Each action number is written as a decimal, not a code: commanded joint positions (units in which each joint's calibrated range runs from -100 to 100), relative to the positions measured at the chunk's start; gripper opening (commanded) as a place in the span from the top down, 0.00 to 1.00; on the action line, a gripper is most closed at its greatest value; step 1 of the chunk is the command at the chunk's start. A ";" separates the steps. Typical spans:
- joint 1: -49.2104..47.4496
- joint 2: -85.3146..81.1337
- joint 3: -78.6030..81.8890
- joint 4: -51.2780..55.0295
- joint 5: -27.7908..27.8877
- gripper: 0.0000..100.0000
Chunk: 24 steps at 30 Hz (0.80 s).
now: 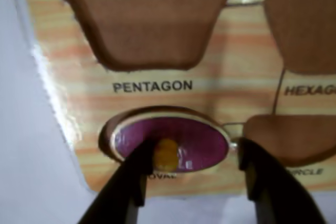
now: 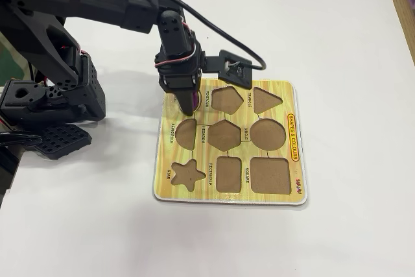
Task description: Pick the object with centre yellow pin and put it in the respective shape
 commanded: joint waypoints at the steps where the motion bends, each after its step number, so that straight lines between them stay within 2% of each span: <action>1: 0.36 -1.42 -1.17 -0.54 -0.30 0.79; 9: -0.72 -6.53 -0.09 -5.55 -0.30 0.79; 24: 2.11 -16.90 0.00 -5.63 -0.30 0.79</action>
